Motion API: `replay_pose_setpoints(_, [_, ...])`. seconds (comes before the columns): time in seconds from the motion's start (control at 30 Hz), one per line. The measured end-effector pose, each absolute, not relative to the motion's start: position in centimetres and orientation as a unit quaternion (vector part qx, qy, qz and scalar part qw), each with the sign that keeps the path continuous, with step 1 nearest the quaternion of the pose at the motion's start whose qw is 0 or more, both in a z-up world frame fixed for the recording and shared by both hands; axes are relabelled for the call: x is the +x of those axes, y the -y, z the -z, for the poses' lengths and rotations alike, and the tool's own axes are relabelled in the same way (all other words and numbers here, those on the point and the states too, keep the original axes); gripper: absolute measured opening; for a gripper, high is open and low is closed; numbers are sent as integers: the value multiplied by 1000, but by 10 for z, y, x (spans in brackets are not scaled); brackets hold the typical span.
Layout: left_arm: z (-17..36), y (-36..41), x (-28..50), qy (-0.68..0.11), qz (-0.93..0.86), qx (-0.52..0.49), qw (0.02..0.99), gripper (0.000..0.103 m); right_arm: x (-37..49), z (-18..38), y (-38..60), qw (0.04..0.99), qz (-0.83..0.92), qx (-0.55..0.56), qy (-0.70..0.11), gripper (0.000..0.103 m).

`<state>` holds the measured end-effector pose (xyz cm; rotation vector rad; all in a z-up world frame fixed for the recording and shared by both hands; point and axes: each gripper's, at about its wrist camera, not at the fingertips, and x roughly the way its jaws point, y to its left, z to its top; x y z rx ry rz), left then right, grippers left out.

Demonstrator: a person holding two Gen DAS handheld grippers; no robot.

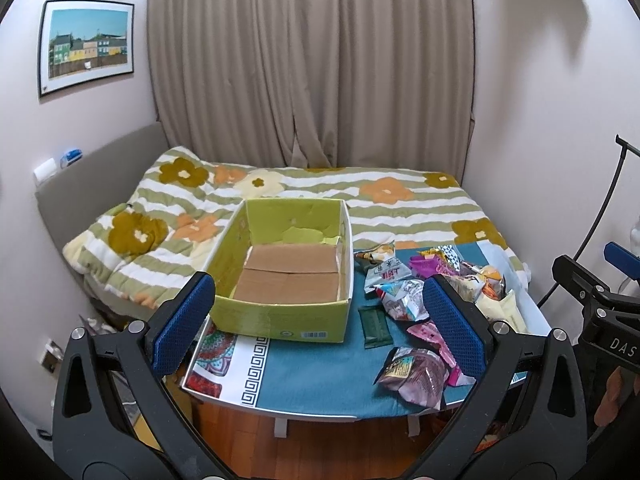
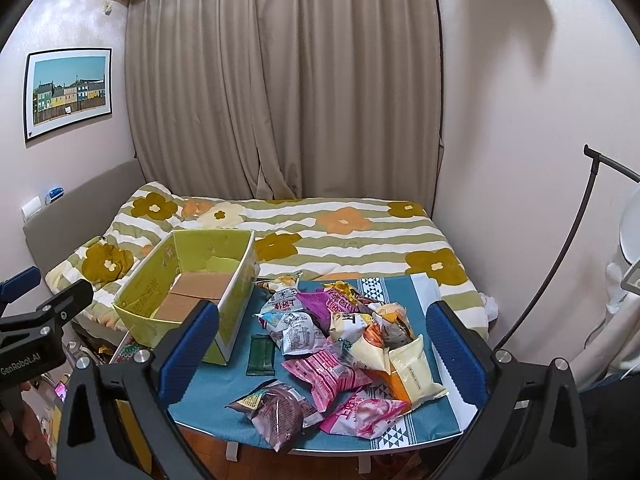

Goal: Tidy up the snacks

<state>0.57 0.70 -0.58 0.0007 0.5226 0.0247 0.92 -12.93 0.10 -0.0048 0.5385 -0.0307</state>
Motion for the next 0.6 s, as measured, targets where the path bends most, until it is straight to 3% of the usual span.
replay_pose_setpoints(0.6, [3,-5,4,-260,-11,1,965,103,6,-1,128,964,15,0,-265,103])
